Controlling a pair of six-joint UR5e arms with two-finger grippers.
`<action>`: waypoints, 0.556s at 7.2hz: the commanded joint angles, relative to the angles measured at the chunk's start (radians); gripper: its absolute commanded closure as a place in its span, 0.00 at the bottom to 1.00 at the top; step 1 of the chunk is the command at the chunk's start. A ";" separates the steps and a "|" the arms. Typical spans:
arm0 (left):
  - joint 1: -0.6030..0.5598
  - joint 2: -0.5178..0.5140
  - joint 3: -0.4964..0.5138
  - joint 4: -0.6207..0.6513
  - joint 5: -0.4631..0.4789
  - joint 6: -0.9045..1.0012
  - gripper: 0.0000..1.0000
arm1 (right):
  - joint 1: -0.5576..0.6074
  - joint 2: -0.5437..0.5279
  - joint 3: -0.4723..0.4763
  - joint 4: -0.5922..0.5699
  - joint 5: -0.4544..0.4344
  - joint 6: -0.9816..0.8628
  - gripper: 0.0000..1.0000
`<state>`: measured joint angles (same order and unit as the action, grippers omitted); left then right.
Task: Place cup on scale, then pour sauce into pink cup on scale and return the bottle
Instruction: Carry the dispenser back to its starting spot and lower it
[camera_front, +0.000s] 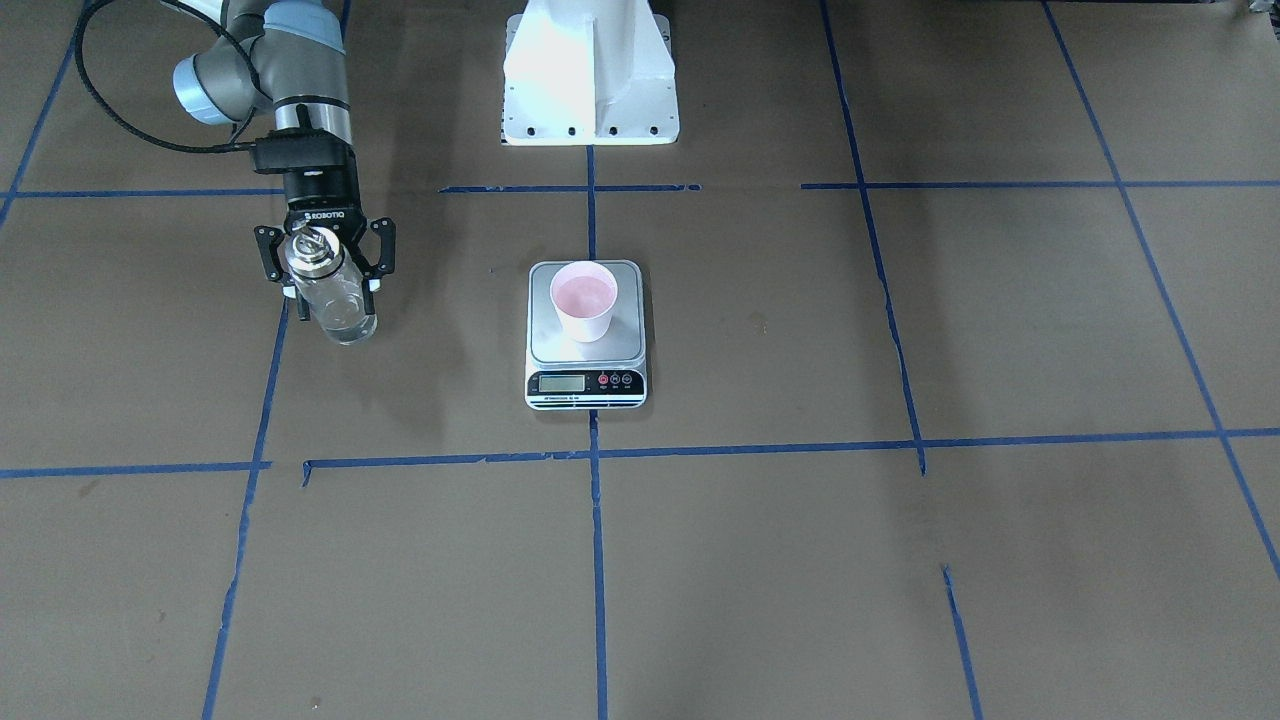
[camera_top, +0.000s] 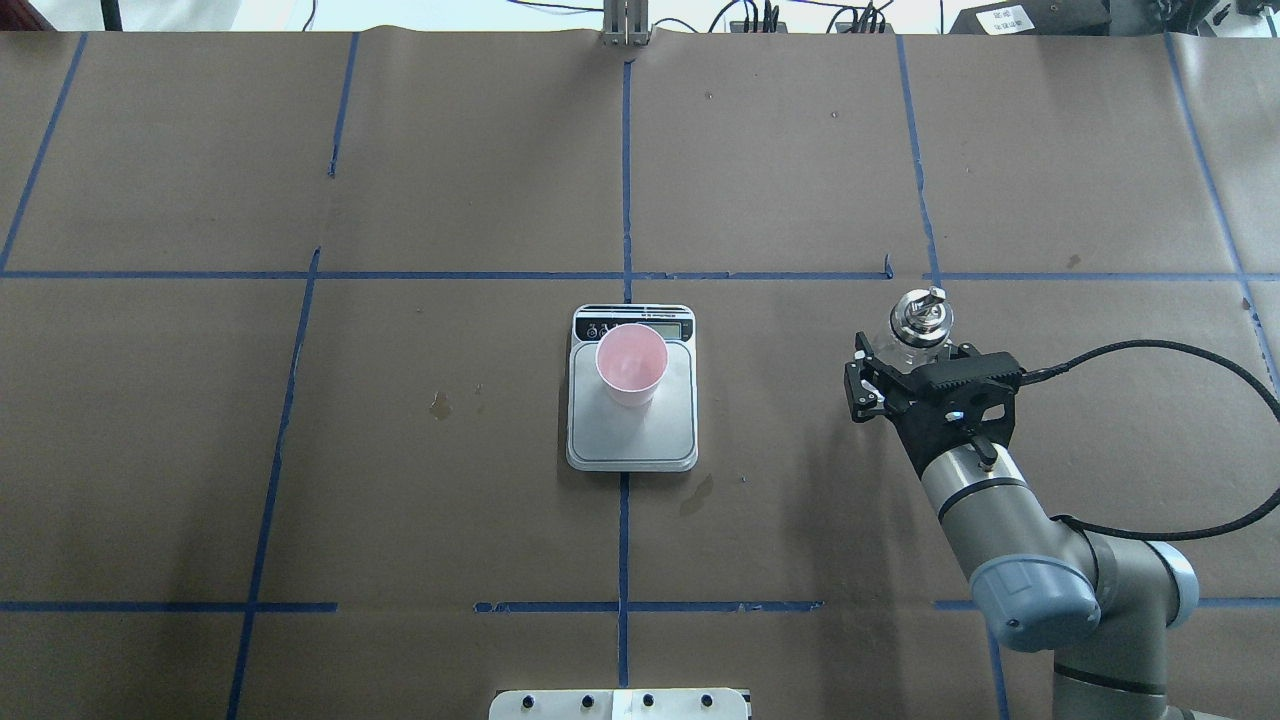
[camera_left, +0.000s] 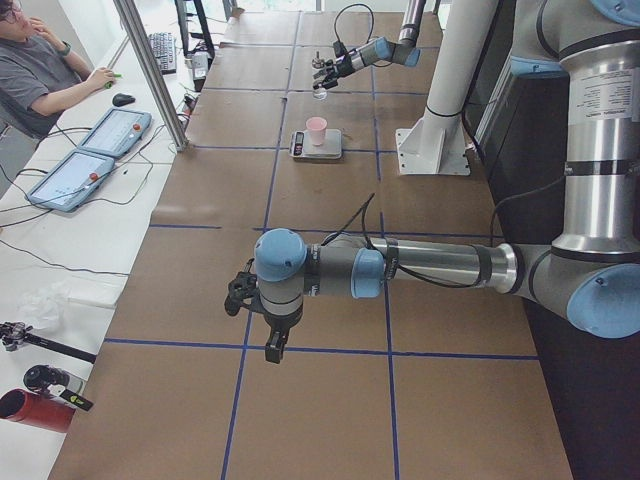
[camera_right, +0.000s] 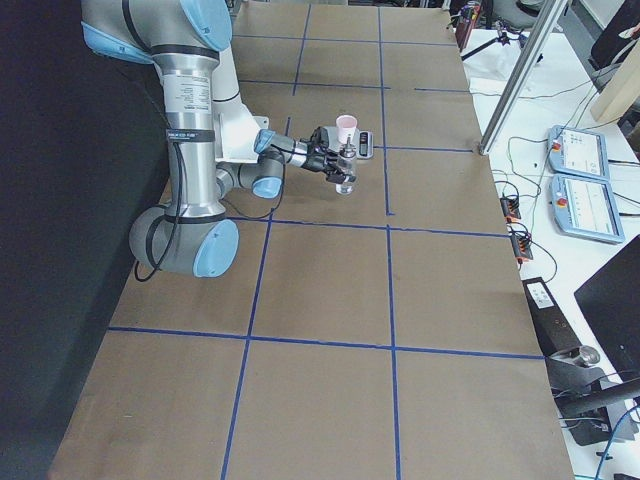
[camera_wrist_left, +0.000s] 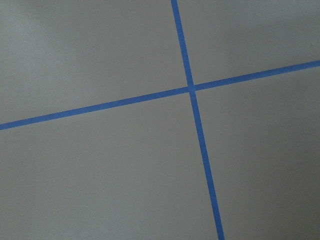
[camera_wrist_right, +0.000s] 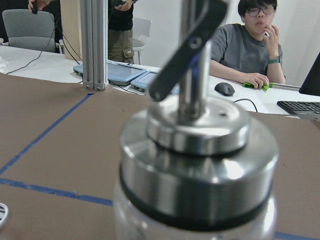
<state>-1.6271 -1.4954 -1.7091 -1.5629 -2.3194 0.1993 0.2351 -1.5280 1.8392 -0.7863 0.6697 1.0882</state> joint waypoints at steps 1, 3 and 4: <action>0.001 0.001 -0.001 0.000 0.000 0.000 0.00 | 0.004 -0.030 0.000 0.002 0.008 0.097 1.00; 0.001 0.000 -0.001 0.000 0.000 0.000 0.00 | 0.004 -0.088 -0.003 0.060 0.018 0.116 1.00; 0.001 0.000 -0.001 0.000 0.000 0.000 0.00 | 0.004 -0.116 -0.006 0.105 0.025 0.116 1.00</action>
<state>-1.6261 -1.4954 -1.7103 -1.5631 -2.3193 0.1994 0.2391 -1.6074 1.8365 -0.7309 0.6877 1.1990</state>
